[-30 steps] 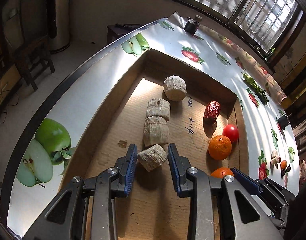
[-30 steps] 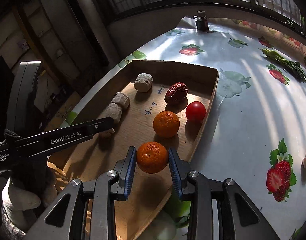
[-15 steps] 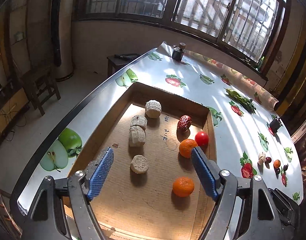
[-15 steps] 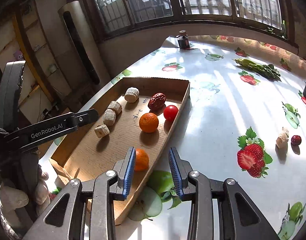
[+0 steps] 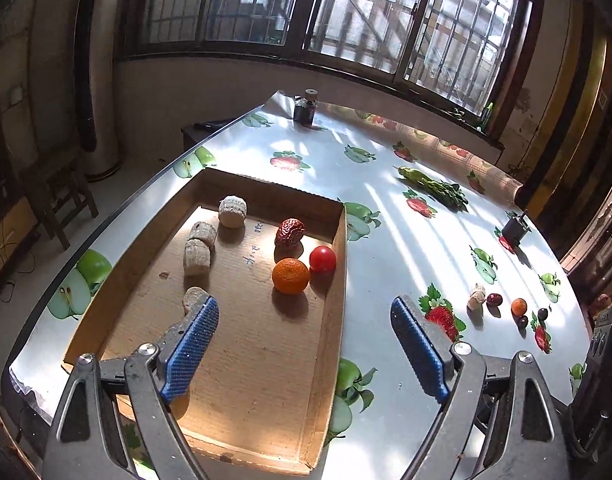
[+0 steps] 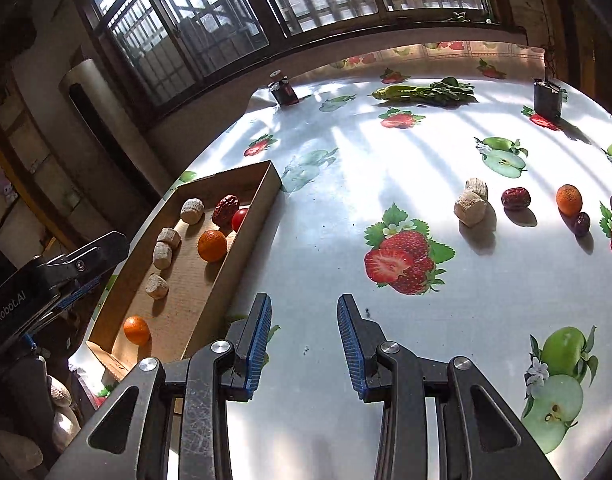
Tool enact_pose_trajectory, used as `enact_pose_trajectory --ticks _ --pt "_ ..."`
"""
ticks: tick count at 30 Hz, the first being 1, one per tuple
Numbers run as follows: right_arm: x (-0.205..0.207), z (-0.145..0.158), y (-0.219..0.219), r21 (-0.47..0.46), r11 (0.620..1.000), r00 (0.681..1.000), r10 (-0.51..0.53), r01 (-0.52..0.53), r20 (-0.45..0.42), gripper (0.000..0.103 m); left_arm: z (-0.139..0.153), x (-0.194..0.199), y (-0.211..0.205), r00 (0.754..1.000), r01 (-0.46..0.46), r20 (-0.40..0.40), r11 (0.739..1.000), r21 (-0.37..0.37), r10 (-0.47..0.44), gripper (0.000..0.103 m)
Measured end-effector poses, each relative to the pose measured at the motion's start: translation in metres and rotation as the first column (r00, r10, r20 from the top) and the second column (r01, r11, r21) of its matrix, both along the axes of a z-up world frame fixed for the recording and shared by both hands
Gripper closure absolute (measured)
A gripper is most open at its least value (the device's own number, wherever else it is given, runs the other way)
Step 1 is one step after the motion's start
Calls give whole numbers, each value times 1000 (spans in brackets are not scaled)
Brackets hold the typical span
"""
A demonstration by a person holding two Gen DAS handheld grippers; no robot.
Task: Organize fruits
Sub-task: 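Move both open grippers back to the remaining pastries and fruit, then grasp a white pastry with the left gripper while the right gripper grasps a mandarin orange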
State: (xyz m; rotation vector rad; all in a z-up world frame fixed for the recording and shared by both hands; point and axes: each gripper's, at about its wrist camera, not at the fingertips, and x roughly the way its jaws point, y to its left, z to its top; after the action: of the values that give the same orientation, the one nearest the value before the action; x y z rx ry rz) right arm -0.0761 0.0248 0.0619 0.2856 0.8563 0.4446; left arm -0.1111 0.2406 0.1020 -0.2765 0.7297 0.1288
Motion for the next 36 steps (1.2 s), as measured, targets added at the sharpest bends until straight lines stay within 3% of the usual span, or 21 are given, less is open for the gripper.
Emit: enact_pose_trajectory --ticks 14,22,28,36 --pt "-4 -5 6 -38 999 1000 3 -3 -13 66 -2 -9 0 999 -26 28 1000 8 26 16" --pt "-4 -6 -11 -60 998 999 -21 19 -31 66 0 -12 -3 1000 -7 26 1000 -1 7 16" --pt "-6 -4 -64 -124 987 994 -109 105 -25 66 3 -12 -26 998 55 42 998 12 -56 16" --pt "-11 -7 -162 -177 946 959 -281 270 -40 66 -3 -12 -68 986 164 10 986 32 -165 16"
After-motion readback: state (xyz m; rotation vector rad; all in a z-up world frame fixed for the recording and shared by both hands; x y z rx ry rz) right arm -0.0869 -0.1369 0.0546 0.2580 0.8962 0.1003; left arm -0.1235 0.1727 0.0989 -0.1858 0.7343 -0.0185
